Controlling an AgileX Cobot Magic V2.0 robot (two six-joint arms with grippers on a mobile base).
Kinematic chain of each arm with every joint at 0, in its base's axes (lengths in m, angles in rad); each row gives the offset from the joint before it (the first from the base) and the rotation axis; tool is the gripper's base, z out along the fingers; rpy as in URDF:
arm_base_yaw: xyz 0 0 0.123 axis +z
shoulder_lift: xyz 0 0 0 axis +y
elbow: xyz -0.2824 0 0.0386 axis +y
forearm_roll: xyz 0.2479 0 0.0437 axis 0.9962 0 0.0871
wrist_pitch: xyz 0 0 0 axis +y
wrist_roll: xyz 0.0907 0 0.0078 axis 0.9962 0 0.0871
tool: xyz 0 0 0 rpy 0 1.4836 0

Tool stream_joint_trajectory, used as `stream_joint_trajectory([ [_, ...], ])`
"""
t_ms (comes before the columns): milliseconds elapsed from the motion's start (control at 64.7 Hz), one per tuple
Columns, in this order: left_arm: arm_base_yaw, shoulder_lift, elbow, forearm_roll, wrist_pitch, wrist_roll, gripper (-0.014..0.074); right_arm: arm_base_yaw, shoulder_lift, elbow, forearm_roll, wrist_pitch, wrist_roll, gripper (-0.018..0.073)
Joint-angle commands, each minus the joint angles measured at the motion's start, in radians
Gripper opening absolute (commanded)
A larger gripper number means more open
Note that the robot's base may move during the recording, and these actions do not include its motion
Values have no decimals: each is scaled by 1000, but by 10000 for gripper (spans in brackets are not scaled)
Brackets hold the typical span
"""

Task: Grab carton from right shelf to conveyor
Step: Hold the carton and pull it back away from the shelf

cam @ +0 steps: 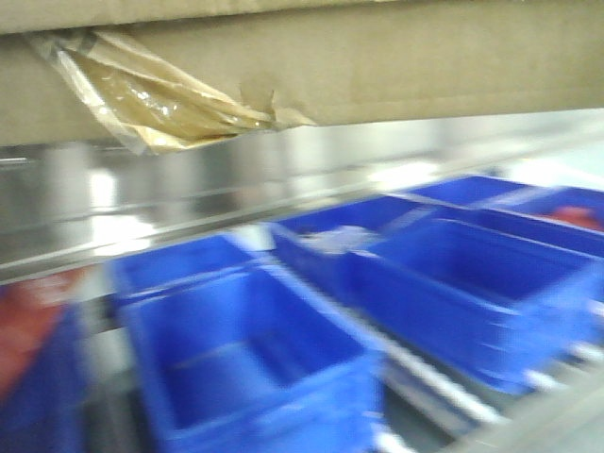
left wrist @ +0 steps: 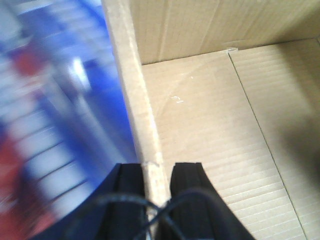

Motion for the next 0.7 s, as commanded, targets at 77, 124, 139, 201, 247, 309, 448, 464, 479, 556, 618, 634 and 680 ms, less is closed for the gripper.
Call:
stream_joint_trajectory([
  [77, -8, -13, -2, -7, -9, 12, -18, -3, -19, -6, -5, -63, -13, -70],
  [124, -8, -13, -2, -5, -9, 12, -18, -3, -19, -6, -5, -63, -13, -70],
  [139, -8, -13, -2, -5, -9, 12, -18, -3, -19, -6, -5, -63, -13, -70],
  [201, -8, -13, -2, -5, -9, 12, -18, -3, -19, -6, -5, -63, -13, -70],
  [247, -8, -13, -2, -5, -9, 12, -18, -3, -19, -6, -5, -63, -13, -70],
  [309, -8, -13, -2, -5, -9, 12, -18, -3, -19, -6, -5, -63, -13, -70],
  [448, -8, -13, -2, -5, -9, 12, -18, -3, -19, -6, -5, -63, -13, -70],
  [464, -8, -13, -2, -5, -9, 12, -18, -3, -19, -6, -5, -63, -13, -70],
  [479, -8, -13, -2, -5, -9, 12, -18, -3, -19, -6, -5, -63, -13, -70],
  [556, -8, -13, -2, -5, -9, 12, -18, -3, -19, -6, -5, -63, -13, -70],
  [618, -8, -13, -2, -5, -9, 12, -18, -3, -19, -6, -5, -63, -13, -70],
  [634, -8, -13, -2, -5, -9, 12, -18, -3, -19, -6, -5, -63, -13, -70],
  [680, -8, -13, -2, -5, -9, 12, -18, -3, -19, -6, -5, -63, -13, -70],
])
